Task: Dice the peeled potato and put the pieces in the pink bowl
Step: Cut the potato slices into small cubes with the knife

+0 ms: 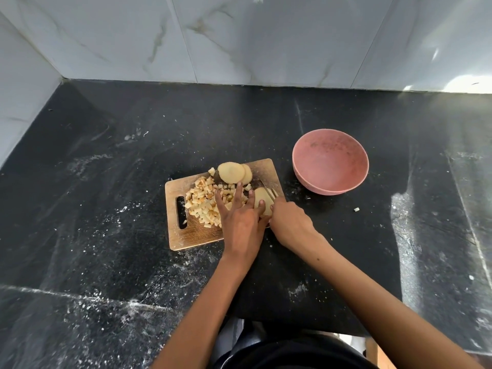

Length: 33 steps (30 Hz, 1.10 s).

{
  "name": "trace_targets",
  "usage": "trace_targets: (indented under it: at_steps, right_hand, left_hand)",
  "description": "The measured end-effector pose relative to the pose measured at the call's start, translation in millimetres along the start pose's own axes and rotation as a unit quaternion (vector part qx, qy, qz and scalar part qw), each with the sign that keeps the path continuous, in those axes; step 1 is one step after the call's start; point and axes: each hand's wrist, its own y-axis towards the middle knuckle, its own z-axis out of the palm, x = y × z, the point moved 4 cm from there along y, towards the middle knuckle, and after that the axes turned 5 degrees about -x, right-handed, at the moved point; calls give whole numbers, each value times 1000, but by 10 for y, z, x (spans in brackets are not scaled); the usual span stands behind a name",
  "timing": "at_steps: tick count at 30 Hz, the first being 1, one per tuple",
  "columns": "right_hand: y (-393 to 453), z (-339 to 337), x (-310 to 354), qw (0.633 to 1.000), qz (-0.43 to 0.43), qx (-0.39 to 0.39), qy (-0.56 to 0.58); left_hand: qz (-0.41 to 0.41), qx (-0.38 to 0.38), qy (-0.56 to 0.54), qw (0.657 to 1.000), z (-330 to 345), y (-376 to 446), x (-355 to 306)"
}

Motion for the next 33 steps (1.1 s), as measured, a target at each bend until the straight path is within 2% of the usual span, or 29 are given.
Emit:
trace_targets:
  at_steps: [7,13,15,19,23,26,33]
  right_hand:
    - [-343,66,-325,998,8,48,-31]
    - [-591,104,-524,998,2,59,-34]
    - [-659,83,-560,999,-5,42,-15]
    - [-616,-59,-514,996,-29,-44,74]
    - [-366,-131,-349,994,-41,-84,53]
    - [-247,-98,-242,995,-41,-88,7]
    - [-183,26,-111,999,-10,-46,3]
  left_hand:
    - [-5,25,42,999,22,-4,-19]
    - [-2,11,37,999,38,-4,-7]
    - [-4,-10,20,1000,42,-6,16]
    - [7,-85,-19,996,66,-17,45]
    - [14,-117,-20,993,89,-10,59]
    - [18,-109,-18,994,81,-14,69]
    - [1,-96,-8,995,72,-8,86]
